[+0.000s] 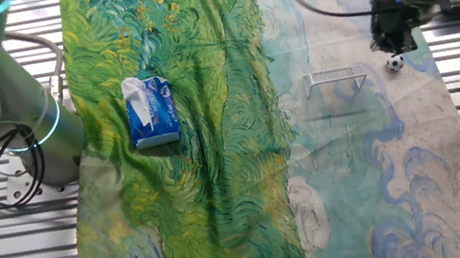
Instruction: Push the soccer ball into the goal
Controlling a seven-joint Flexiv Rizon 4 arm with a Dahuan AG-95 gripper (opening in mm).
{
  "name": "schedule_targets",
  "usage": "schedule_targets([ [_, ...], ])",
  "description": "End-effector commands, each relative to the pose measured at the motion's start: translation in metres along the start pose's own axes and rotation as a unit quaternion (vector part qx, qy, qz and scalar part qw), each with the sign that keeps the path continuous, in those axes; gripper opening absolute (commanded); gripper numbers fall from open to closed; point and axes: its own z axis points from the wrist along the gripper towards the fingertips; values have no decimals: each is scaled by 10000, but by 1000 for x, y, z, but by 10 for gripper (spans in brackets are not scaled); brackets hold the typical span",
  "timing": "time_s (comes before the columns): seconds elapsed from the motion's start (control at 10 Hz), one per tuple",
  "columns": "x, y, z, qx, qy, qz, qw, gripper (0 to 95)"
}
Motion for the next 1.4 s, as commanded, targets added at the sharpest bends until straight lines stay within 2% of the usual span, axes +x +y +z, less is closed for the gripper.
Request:
schedule_targets([
  [0.1, 6, -1, -1, 208, -76, 250, 9994, 0],
  [0.2, 6, -1, -1, 196, -180, 279, 9993, 0],
  [0.3, 6, -1, -1, 185, -223, 252, 9993, 0],
  [0.5, 6, -1, -1, 247, -119, 269, 9993, 0],
  [1.4, 6, -1, -1, 226, -147, 279, 9992, 0],
])
